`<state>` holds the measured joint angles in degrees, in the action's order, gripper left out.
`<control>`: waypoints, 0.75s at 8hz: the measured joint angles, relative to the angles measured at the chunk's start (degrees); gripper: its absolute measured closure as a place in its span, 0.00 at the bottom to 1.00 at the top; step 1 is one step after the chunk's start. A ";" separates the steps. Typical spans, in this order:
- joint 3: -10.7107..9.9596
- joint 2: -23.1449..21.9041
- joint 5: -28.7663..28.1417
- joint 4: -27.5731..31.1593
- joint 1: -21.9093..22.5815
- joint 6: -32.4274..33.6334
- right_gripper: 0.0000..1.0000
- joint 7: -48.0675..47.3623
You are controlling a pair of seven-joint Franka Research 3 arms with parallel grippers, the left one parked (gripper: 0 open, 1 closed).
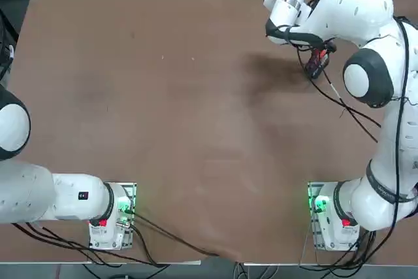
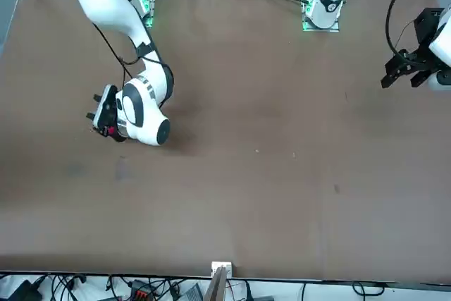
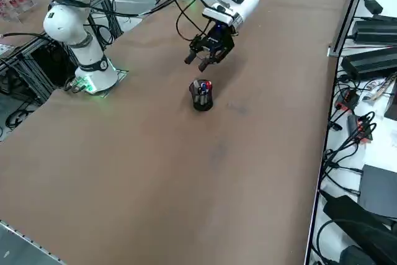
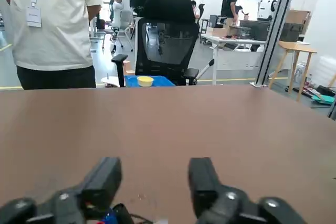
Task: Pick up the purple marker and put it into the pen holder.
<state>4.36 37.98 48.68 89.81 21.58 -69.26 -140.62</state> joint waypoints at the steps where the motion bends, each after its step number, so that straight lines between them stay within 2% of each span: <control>1: 0.00 0.00 -0.02 -0.15 0.01 0.21 0.00 0.56; 3: -0.01 -0.06 -2.06 -1.42 -0.07 0.27 0.00 7.68; 6: -0.44 -1.82 -10.14 -5.79 -2.31 -1.97 0.00 28.25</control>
<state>3.92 36.16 38.54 84.02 19.27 -71.23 -112.37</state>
